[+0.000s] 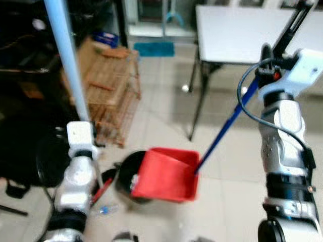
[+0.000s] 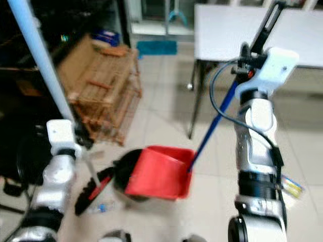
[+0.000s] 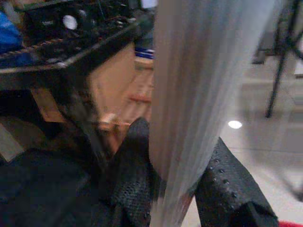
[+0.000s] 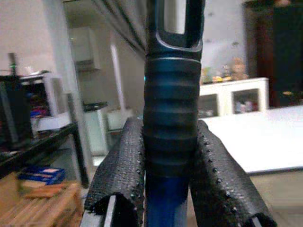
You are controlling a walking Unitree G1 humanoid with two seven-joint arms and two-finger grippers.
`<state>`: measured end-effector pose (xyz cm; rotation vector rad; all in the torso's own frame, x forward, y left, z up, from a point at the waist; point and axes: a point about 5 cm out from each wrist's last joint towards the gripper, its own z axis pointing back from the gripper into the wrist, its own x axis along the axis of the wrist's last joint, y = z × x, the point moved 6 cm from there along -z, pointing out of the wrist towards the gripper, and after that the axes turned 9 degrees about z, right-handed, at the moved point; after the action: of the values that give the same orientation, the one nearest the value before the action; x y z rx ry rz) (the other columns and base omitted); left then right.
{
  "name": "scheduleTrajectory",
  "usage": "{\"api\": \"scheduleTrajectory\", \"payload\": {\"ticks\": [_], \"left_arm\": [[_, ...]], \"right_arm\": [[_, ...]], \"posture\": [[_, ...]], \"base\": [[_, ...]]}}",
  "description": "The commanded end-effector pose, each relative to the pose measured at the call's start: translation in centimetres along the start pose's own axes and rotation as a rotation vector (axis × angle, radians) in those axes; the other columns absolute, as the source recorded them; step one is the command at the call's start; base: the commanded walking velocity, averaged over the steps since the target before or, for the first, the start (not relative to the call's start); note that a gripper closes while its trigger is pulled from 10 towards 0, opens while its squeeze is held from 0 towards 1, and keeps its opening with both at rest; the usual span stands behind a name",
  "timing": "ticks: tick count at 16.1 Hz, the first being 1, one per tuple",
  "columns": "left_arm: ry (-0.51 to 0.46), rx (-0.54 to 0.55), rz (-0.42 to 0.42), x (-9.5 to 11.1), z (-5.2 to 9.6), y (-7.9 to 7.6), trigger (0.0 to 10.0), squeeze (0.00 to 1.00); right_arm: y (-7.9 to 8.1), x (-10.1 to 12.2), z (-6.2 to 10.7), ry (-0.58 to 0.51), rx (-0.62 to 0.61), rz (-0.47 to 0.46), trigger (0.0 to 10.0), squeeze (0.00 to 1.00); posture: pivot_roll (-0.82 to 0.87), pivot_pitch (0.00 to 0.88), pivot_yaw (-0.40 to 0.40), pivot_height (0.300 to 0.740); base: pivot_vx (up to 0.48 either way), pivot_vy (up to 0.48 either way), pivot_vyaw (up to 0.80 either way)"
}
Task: Sweep floor
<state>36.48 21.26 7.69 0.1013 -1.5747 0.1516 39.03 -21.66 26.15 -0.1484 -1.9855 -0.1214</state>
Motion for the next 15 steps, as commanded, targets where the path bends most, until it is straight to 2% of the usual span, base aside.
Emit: {"api": "scheduleTrajectory", "payload": {"ticks": [1, 6, 10, 13, 15], "left_arm": [[0.005, 0.001, 0.026, 0.0, -0.1, 0.1, 10.0, 0.0], [0.012, 0.001, 0.023, -0.1, 0.0, 0.1, 10.0, 0.0], [0.018, 0.012, 0.021, -0.2, 0.1, 0.6, 10.0, 0.0], [0.022, 0.038, 0.009, -0.3, 0.2, 1.9, 10.0, 0.0], [0.017, 0.041, 0.007, -0.3, 0.6, 2.1, 10.0, 0.0]], "right_arm": [[0.3, 1.8, -0.4, -0.06, 0.005, -0.011, 10.0, 0.0], [0.3, 1.6, -0.3, -0.054, 0.003, -0.011, 10.0, 0.0], [0.5, 1.3, -0.4, -0.047, 0.009, -0.016, 10.0, 0.0], [0.5, 1.3, -0.3, -0.048, 0.008, -0.017, 10.0, 0.0], [0.5, 1.3, -0.3, -0.047, 0.007, -0.019, 10.0, 0.0]], "posture": [[-0.01, 0.081, 0.02, 0.74], [-0.01, 0.086, 0.023, 0.74], [-0.01, 0.086, 0.024, 0.74], [-0.01, 0.085, 0.026, 0.74], [0.0, 0.089, 0.027, 0.74]], "base": [[0.0, -0.386, 0.0], [0.0, -0.372, 0.0], [0.0, 0.0, 0.0], [0.0, 0.0, 0.0], [-0.418, 0.0, 0.0]]}}
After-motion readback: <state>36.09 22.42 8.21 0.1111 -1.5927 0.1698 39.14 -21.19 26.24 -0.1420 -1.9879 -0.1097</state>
